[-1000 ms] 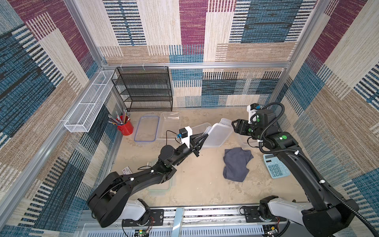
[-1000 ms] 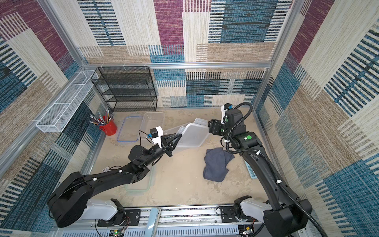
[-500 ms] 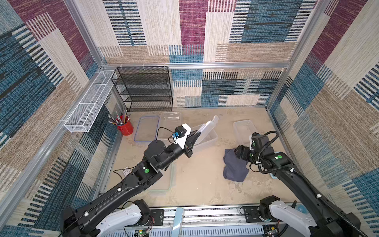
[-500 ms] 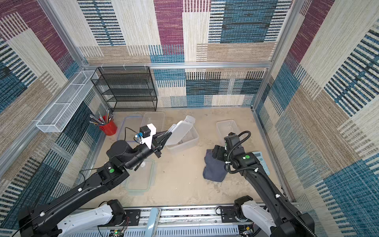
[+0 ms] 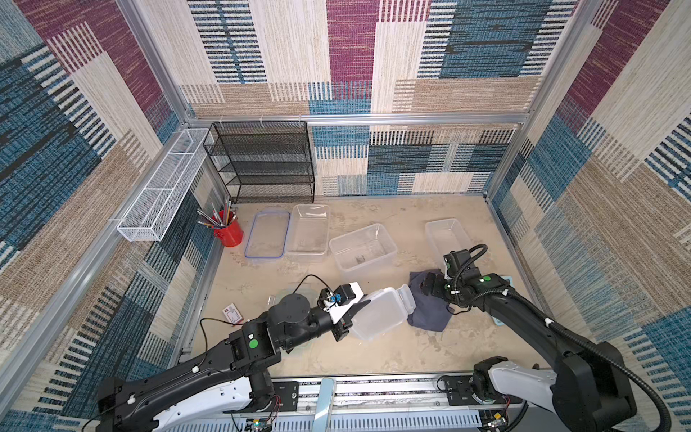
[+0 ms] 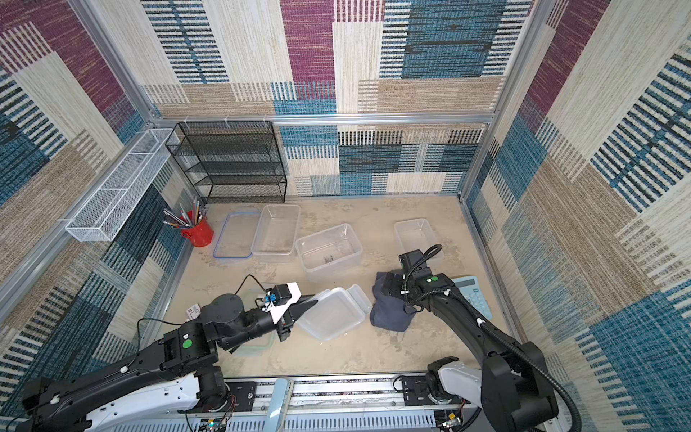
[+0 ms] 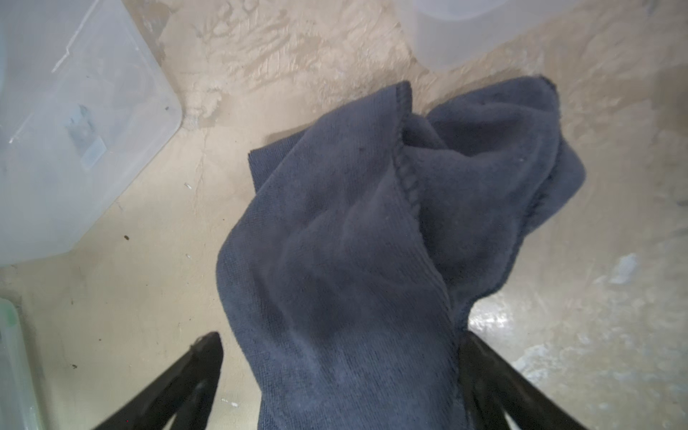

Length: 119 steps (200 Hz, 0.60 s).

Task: Wipe the insides of the lunch boxes
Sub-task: Pick up the cleaning item at the center of the board.

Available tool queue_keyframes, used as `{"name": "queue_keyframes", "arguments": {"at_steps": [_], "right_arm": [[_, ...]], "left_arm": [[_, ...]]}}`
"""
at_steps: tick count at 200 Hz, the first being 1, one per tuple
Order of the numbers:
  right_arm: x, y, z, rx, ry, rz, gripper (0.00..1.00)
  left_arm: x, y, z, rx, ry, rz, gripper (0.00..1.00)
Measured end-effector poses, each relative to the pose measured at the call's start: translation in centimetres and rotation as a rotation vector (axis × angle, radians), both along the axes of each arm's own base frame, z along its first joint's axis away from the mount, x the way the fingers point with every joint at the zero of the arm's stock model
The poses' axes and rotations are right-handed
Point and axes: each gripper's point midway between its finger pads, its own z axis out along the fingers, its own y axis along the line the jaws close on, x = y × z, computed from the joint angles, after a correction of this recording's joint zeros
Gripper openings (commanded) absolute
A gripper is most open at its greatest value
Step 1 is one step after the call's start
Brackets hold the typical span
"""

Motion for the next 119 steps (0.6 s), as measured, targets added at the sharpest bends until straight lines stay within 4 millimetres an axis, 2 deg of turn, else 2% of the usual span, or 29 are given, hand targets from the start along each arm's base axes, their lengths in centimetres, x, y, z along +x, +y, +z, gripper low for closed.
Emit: {"name": "queue_keyframes", "arguments": {"at_steps": [25,43,68,82,119], "right_arm": [[0.0,0.6,-1.5,0.012,0.032,0.024,0.98],[-0.4,1.2,-2.4,0.036,0.055,0.050,0.90],[-0.8,1.7,-3.1,0.055,0.069,0.075,0.63],[-0.8,2.0,-3.1,0.068,0.067,0.083,0.48],[0.3,2.3,-0.9,0.088,-0.006,0.086,0.08]], "left_arm": [[0.3,-0.4,-2.5,0.103,-0.019,0.075,0.00],[0.4,-1.0,-3.3,0.169,-0.064,0.133,0.00],[0.5,-2.2,-4.3,0.237,-0.127,0.173,0.00],[0.2,-3.0,-5.7,0.264,-0.139,0.173,0.00],[-1.4,-3.5,-9.5,0.339,-0.133,0.122,0.00]]}}
